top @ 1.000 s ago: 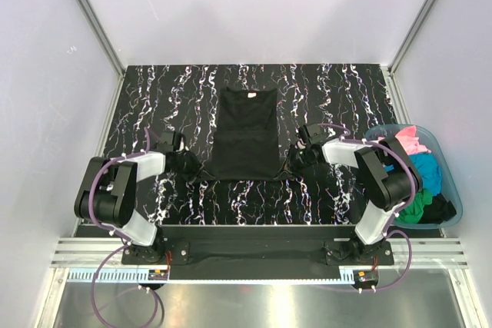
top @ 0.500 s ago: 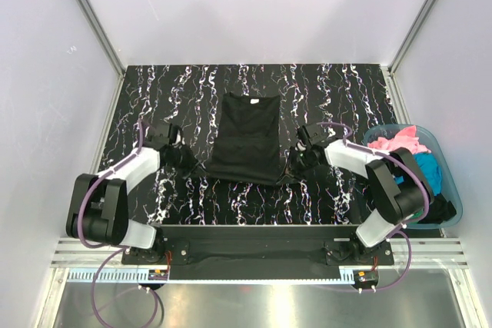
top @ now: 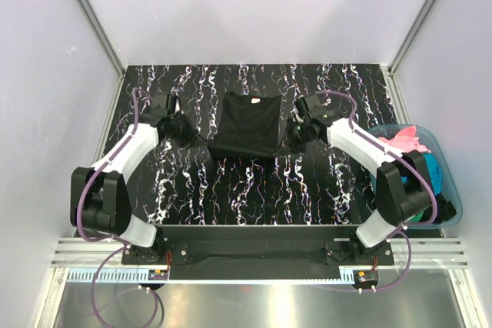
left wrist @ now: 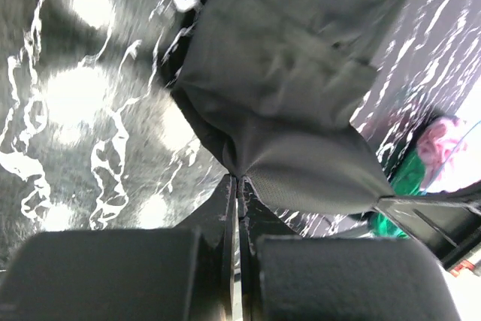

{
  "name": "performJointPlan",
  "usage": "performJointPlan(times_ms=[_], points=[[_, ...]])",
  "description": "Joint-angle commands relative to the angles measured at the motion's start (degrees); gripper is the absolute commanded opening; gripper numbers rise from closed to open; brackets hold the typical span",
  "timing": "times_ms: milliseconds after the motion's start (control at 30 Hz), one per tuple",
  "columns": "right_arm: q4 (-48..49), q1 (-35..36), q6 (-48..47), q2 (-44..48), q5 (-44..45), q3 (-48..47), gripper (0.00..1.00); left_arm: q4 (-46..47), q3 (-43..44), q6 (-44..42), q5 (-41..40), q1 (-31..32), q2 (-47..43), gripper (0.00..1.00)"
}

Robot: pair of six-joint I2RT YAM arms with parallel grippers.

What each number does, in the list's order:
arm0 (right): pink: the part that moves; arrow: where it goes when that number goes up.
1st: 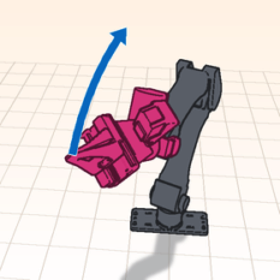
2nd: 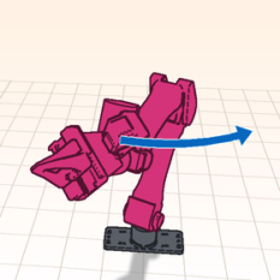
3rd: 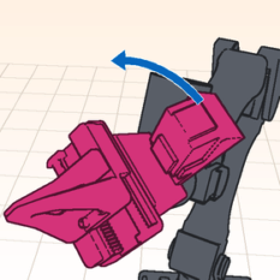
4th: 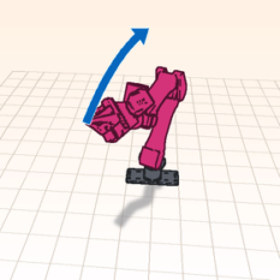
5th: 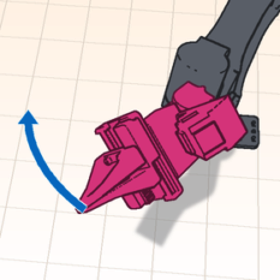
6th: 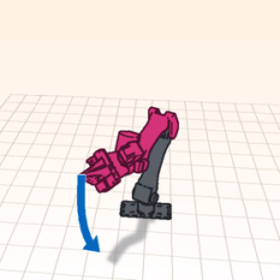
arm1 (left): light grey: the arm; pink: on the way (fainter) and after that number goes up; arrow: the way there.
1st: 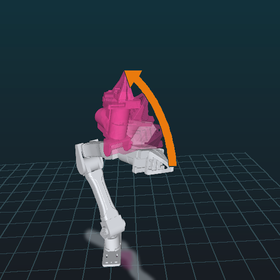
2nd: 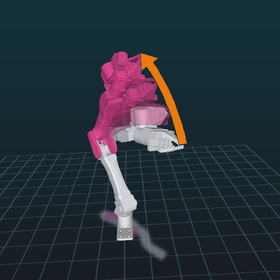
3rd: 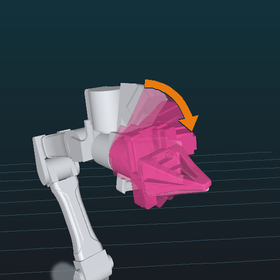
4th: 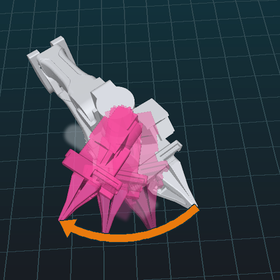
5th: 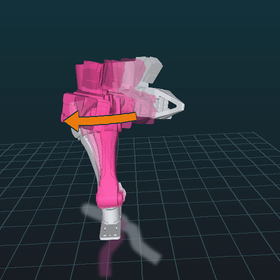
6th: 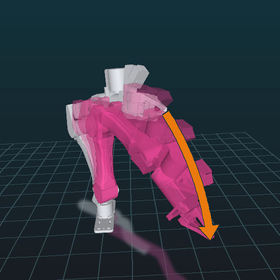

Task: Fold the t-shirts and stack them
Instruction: Fold the tshirt

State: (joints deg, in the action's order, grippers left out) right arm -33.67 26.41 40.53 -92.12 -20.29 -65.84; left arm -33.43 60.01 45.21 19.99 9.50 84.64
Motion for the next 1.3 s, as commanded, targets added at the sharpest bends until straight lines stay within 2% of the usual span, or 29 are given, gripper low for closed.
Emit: performJointPlan(times_ms=[0,267,533,700,967,1267], points=[[-5.3,-0.6,-2.9,-1.7,4.5,-8.8,0.0,0.3,8.5,-1.7,-3.4,-0.4,1.6,0.0],[-8.5,-4.3,-5.7,-9.1,4.0,-22.3,0.0,2.6,25.0,-1.5,-0.6,-1.0,12.5,0.0],[-6.7,-7.0,-6.1,-17.7,2.7,-31.5,0.0,6.0,38.7,-0.7,2.4,-1.6,24.2,0.0],[-6.7,-8.8,-5.9,-22.1,1.8,-37.2,0.0,11.3,42.3,1.1,5.1,-1.9,30.0,0.0],[-4.4,-10.9,-5.1,-26.0,0.0,-40.5,0.0,27.6,45.8,7.7,12.4,-1.9,37.8,0.0],[2.0,-13.1,-3.4,-31.2,-1.7,-43.7,0.0,35.1,51.5,11.5,11.1,-1.1,46.0,0.0]])
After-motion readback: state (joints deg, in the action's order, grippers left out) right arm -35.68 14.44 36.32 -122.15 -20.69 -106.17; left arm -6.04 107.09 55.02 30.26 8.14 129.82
